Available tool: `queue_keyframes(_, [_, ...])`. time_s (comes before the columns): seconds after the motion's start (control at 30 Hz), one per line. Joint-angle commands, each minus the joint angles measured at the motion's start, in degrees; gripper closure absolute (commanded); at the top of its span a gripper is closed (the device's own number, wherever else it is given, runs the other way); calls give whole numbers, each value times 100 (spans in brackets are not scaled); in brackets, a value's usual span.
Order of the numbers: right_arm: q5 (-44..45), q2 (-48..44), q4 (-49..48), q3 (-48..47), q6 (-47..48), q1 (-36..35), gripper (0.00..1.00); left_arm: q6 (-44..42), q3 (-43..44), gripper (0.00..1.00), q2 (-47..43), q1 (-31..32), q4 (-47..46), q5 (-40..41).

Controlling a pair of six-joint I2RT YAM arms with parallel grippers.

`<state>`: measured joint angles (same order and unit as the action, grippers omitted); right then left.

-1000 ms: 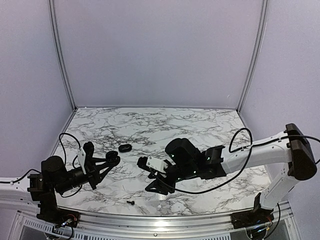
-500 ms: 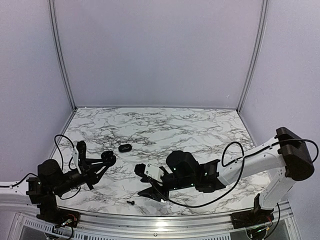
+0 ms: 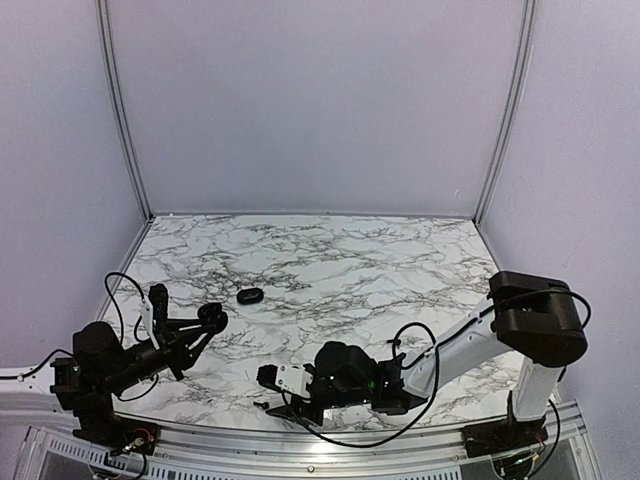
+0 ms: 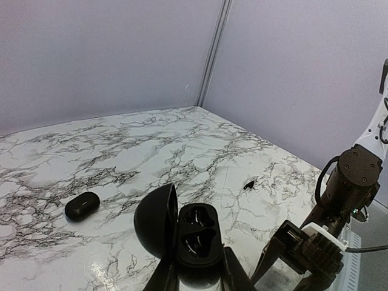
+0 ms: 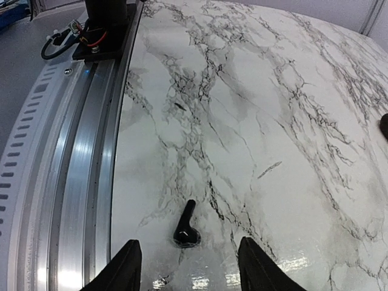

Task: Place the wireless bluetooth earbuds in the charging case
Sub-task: Pick up the left earbud from the corner of the board.

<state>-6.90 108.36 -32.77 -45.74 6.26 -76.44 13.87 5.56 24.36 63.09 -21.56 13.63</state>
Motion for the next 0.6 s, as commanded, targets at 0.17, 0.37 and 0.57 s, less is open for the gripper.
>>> queue_keyframes(0.17, [-42,549,-898,-54,120,-6,49,-136,206,100,-53,-25,84,65])
queue_keyframes(0.37, [-132,759,-987,-114,103,2,54,-155,276,100,87,-25,113,24])
queue_keyframes(0.57, [-235,924,-939,-197,52,71,59,-181,318,100,91,-25,133,67])
